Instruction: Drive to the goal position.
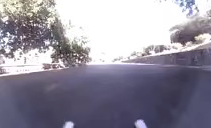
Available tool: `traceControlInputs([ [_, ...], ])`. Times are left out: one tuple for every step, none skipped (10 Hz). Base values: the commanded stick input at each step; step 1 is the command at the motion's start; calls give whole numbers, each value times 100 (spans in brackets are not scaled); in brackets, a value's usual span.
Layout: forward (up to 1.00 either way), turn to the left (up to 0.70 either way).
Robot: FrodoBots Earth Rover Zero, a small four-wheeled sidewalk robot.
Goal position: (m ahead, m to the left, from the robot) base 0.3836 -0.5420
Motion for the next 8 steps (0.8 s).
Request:
traceControlInputs([
  [70, 0],
  [70, 0],
  [70, 0],
  [70, 0],
  [70, 0],
  [70, 0],
  [70, 0],
  [70, 0],
])
